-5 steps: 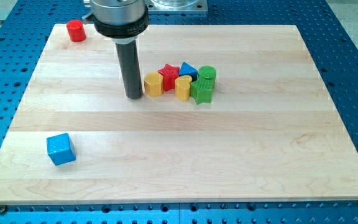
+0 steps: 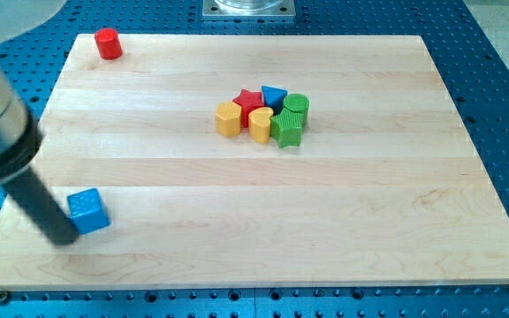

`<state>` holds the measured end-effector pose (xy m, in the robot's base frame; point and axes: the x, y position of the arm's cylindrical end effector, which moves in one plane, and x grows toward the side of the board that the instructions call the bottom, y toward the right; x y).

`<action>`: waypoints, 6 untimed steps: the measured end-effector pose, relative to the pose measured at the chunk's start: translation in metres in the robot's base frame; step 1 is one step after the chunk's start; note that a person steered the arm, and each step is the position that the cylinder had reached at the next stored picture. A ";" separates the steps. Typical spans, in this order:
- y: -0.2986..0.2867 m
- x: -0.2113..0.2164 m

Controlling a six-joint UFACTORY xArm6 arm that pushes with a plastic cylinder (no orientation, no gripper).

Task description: Move the blue cube to the yellow hexagon

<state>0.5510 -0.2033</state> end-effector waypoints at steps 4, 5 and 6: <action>0.119 -0.089; 0.115 -0.061; 0.135 -0.037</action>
